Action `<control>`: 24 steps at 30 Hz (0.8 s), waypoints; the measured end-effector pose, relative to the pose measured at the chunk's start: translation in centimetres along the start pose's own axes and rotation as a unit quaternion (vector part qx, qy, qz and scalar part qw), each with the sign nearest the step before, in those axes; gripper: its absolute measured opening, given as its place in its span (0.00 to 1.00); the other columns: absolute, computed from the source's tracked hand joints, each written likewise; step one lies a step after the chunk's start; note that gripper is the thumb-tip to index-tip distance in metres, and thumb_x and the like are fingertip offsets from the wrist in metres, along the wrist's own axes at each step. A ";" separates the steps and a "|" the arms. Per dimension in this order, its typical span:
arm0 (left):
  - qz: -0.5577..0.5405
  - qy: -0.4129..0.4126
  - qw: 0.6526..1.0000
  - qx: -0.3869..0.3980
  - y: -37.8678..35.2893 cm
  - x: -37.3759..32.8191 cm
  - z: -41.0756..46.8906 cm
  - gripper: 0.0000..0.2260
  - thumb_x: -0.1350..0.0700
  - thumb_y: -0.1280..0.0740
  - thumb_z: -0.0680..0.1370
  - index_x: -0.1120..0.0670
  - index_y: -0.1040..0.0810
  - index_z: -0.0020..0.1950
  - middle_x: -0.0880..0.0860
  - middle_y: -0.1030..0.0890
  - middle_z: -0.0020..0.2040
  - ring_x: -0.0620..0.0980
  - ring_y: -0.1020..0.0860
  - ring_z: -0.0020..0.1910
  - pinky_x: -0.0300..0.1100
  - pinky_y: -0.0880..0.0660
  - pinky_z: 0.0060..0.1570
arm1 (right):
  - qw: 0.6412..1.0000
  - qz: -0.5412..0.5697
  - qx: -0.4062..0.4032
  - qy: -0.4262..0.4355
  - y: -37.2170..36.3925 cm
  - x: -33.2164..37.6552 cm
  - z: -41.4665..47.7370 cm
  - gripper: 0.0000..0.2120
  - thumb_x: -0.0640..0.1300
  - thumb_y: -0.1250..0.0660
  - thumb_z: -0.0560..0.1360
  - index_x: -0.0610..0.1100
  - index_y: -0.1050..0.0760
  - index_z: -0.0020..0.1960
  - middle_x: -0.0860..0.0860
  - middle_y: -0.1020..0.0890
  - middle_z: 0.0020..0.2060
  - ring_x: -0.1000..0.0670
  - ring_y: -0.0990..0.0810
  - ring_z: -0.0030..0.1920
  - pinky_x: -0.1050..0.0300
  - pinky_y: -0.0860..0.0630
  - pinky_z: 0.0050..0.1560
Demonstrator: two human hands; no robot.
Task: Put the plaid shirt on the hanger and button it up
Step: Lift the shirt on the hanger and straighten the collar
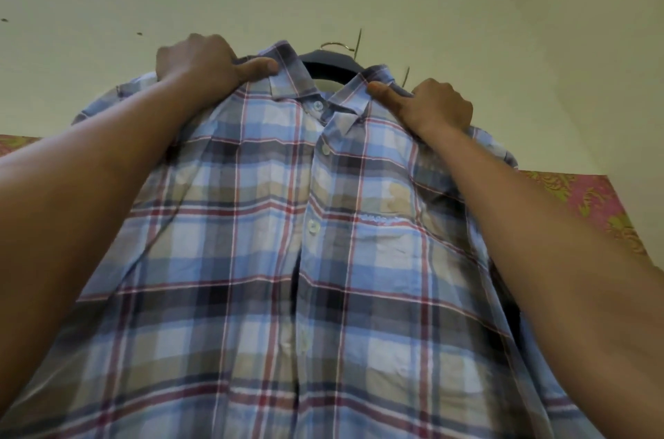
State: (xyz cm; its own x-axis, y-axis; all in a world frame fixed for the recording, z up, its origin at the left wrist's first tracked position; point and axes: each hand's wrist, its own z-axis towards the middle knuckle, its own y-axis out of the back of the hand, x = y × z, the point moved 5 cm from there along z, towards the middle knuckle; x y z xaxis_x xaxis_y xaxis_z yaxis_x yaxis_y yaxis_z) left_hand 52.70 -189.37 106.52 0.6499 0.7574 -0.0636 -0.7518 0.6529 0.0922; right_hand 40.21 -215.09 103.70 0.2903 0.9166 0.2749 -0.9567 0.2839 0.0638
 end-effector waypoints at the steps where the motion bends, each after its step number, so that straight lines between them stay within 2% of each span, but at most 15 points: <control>1: -0.001 -0.004 1.000 -0.004 0.1 -0.2 0.1 0.39 0.24 0.46 0.66 0.60 0.20 0.41 0.56 0.30 0.31 0.56 0.28 0.37 0.45 0.37 0.38 | 1.000 0.000 -0.002 0.000 0.1 -0.1 0.0 0.36 0.78 0.48 0.64 0.43 0.36 0.31 0.48 0.31 0.29 0.48 0.33 0.29 0.57 0.40 0.30; 5: -0.004 -0.012 1.000 -0.007 -0.4 0.0 0.4 0.41 0.23 0.47 0.65 0.61 0.20 0.43 0.56 0.30 0.30 0.56 0.29 0.37 0.44 0.36 0.38 | 1.000 -0.003 -0.002 0.000 0.1 -0.1 0.0 0.35 0.78 0.48 0.64 0.43 0.35 0.31 0.49 0.31 0.29 0.46 0.30 0.33 0.55 0.37 0.37; 8: -0.002 -0.021 1.000 -0.007 -0.3 0.0 0.4 0.41 0.23 0.48 0.65 0.60 0.19 0.43 0.56 0.30 0.30 0.55 0.29 0.35 0.43 0.37 0.35 | 1.000 -0.003 -0.001 0.000 0.1 -0.1 0.0 0.35 0.78 0.48 0.64 0.43 0.36 0.31 0.49 0.31 0.29 0.45 0.28 0.36 0.55 0.37 0.37; 11: -0.006 -0.039 0.999 -0.005 -0.1 -0.3 0.1 0.43 0.22 0.49 0.63 0.60 0.19 0.43 0.56 0.29 0.30 0.53 0.31 0.31 0.42 0.39 0.32 | 1.000 0.002 -0.002 -0.005 0.1 -0.5 -0.4 0.36 0.78 0.48 0.64 0.43 0.35 0.31 0.49 0.31 0.29 0.46 0.30 0.32 0.55 0.37 0.36; 14: -0.009 -0.050 0.999 0.000 -0.3 -0.9 -0.4 0.42 0.23 0.49 0.64 0.60 0.19 0.42 0.55 0.29 0.30 0.53 0.33 0.29 0.41 0.41 0.30 | 1.000 0.000 -0.001 -0.013 0.2 -1.4 -1.1 0.36 0.78 0.47 0.65 0.43 0.35 0.30 0.48 0.30 0.28 0.48 0.32 0.29 0.57 0.39 0.32; 24: -0.017 -0.047 0.999 0.016 -2.3 -1.6 -2.0 0.39 0.24 0.48 0.66 0.60 0.21 0.36 0.56 0.28 0.30 0.53 0.31 0.30 0.42 0.40 0.30 | 0.999 -0.018 0.009 -0.028 -0.2 -3.5 -2.6 0.36 0.77 0.48 0.64 0.42 0.35 0.30 0.48 0.30 0.28 0.47 0.32 0.29 0.58 0.41 0.30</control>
State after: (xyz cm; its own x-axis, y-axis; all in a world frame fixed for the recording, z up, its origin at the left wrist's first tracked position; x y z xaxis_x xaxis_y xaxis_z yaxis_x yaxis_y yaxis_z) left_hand 53.11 -192.06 104.47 0.6842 0.7288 0.0265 -0.7257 0.6769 0.1227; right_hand 39.45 -217.65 100.18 0.3241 0.8886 0.3247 -0.9458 0.3116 0.0916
